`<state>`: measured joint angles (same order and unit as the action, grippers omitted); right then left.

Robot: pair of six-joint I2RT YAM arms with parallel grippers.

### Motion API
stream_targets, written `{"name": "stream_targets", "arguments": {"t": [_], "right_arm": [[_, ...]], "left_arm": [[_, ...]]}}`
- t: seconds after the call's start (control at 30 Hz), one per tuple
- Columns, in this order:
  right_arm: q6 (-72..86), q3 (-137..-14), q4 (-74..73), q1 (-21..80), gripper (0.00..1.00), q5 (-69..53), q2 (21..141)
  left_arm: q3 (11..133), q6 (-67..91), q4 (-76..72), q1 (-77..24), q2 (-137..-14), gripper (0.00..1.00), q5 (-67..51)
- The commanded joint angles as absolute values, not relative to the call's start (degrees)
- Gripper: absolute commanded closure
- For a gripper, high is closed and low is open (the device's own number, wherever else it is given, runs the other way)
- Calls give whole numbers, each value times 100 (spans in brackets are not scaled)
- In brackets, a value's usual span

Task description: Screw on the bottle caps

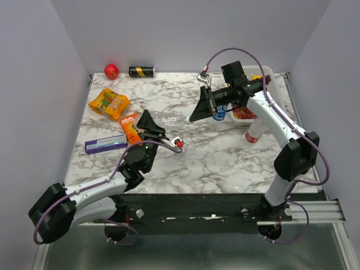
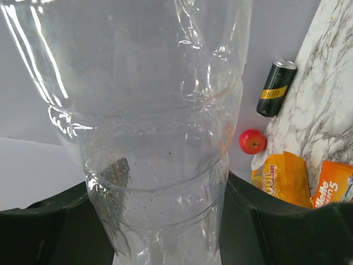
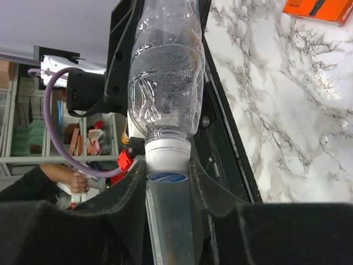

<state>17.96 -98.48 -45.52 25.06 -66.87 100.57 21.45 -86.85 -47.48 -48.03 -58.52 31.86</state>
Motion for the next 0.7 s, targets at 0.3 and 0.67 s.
{"name": "stream_targets", "arguments": {"t": [0.3,0.67], "right_arm": [[-3372,-9864,-4475,2328,41,-6188,8677],[-6284,-8613,-4878,3419,39,-5379,7558]], "left_arm": [[4192,-3921,1668,-4632,-5546,100,1059],[4447,-3744,1670,-4535,-5572,100,554]]}}
